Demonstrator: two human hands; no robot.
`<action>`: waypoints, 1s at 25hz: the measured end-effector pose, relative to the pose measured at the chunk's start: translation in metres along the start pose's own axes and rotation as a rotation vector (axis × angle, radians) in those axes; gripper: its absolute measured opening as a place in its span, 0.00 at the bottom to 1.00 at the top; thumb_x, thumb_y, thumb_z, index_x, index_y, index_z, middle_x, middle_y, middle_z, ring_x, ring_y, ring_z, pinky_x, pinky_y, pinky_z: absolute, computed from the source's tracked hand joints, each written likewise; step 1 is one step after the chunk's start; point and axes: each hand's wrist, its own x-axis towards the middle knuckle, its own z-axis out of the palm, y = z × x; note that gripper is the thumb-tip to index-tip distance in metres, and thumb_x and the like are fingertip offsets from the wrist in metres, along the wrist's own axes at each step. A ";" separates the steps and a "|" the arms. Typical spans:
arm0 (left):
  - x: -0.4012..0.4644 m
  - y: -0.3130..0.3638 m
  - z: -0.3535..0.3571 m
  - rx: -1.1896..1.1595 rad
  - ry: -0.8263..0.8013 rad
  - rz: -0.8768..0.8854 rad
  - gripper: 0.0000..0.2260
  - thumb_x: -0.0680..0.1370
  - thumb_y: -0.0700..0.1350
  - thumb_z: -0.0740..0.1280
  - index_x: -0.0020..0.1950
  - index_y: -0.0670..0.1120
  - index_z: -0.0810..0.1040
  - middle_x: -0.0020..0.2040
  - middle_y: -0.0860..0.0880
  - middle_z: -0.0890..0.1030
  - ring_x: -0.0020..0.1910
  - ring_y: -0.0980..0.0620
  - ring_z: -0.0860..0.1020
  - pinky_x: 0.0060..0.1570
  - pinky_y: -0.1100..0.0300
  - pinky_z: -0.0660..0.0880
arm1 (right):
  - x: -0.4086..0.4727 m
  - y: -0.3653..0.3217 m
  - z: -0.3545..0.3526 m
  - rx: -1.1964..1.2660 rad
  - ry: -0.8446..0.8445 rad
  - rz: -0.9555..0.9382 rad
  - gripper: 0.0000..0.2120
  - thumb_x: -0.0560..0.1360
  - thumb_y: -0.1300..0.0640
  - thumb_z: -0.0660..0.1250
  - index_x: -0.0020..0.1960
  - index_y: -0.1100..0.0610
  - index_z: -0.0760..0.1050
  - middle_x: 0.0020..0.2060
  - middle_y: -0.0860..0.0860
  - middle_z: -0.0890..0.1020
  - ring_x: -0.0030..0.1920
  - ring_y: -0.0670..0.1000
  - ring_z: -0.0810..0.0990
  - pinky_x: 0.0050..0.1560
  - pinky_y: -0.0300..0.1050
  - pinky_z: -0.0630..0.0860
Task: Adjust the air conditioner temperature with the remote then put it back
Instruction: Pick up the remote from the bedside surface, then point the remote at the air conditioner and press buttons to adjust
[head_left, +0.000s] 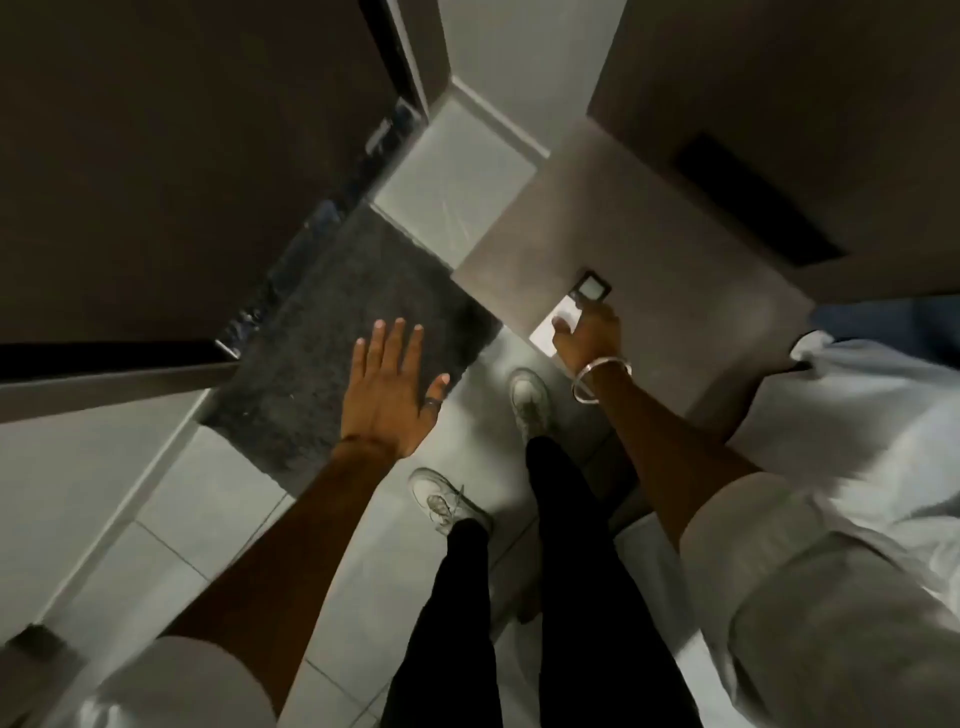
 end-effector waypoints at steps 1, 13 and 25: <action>0.022 0.002 0.023 0.026 -0.016 0.018 0.35 0.84 0.63 0.46 0.85 0.45 0.44 0.85 0.40 0.45 0.84 0.41 0.41 0.83 0.42 0.42 | 0.023 0.010 0.018 0.019 0.025 0.058 0.30 0.81 0.52 0.70 0.77 0.66 0.68 0.72 0.67 0.74 0.72 0.66 0.73 0.72 0.56 0.70; 0.039 0.009 0.048 -0.173 0.129 0.002 0.33 0.84 0.62 0.49 0.85 0.46 0.52 0.86 0.42 0.50 0.84 0.43 0.43 0.83 0.44 0.44 | 0.053 -0.007 0.054 0.298 -0.020 0.345 0.26 0.71 0.51 0.78 0.65 0.60 0.79 0.60 0.58 0.85 0.58 0.58 0.84 0.53 0.44 0.79; -0.172 -0.113 -0.322 -0.046 1.033 -0.115 0.32 0.85 0.59 0.55 0.84 0.44 0.55 0.85 0.43 0.52 0.85 0.43 0.44 0.83 0.44 0.46 | -0.222 -0.361 -0.185 0.940 -0.463 -0.641 0.22 0.70 0.62 0.81 0.57 0.48 0.75 0.47 0.60 0.88 0.36 0.61 0.89 0.37 0.59 0.87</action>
